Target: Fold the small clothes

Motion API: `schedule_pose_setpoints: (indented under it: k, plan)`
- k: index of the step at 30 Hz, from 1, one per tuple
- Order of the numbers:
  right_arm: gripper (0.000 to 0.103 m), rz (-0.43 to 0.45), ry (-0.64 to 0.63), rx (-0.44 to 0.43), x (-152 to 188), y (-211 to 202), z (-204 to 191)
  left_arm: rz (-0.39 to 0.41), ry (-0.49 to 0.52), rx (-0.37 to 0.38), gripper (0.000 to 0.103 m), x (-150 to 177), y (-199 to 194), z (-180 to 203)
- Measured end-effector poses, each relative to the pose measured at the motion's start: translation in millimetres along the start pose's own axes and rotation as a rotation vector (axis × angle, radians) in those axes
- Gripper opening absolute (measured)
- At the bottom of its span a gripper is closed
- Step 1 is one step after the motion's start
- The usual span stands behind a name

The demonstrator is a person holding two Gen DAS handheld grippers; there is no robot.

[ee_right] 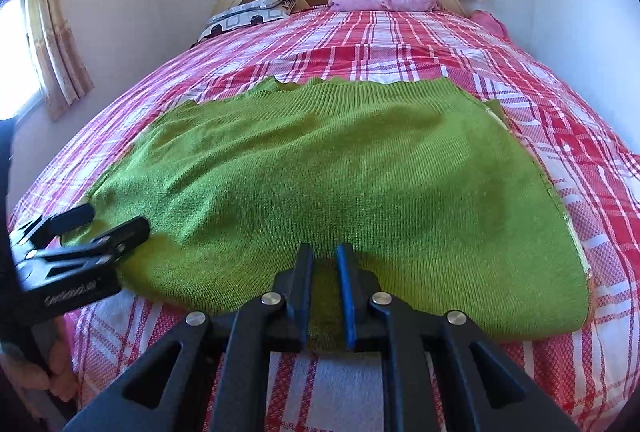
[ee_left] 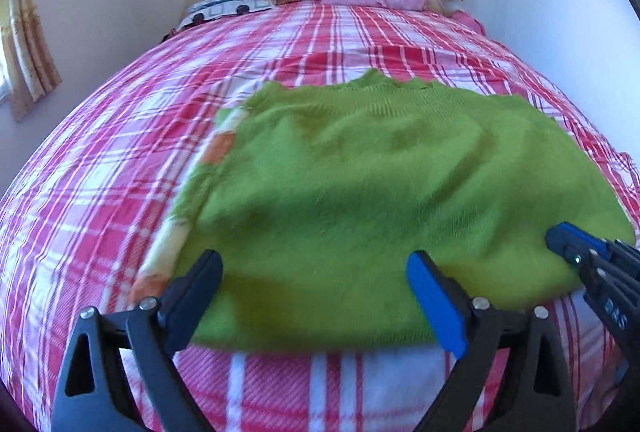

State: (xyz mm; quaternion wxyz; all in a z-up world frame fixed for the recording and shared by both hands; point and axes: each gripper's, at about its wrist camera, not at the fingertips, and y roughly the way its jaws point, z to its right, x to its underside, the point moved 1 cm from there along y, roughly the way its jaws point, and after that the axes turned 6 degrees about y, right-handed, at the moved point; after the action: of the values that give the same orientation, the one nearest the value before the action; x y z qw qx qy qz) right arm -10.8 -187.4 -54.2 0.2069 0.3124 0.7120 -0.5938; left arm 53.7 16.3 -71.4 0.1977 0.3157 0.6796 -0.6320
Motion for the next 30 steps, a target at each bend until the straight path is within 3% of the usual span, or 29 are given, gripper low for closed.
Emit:
schedule_pose_setpoints:
  k: [6,14,16,19,23,26,30]
  plan:
    - [0.013,0.001,0.011,-0.013,0,-1,1,-0.012,-0.111,-0.052,0.099,10,-15,-21]
    - [0.013,0.003,0.034,-0.038,-1,0,5,-0.079,-0.209,0.017,0.099,21,-7,-22]
    - [0.013,0.003,0.038,-0.043,-1,0,6,-0.099,-0.299,0.108,0.099,32,-3,-27]
    - [0.013,0.002,0.043,-0.049,-1,0,7,-0.019,-0.367,0.183,0.099,40,-12,-34]
    - [0.013,0.003,0.045,-0.051,-1,0,7,0.047,-0.564,0.409,0.095,45,-9,-58]
    - [0.013,0.003,0.049,-0.055,-1,0,8,0.073,-0.696,0.486,0.093,51,-8,-71]
    - [0.013,0.002,0.054,-0.061,-1,0,8,0.062,-0.704,0.510,0.092,55,-13,-62]
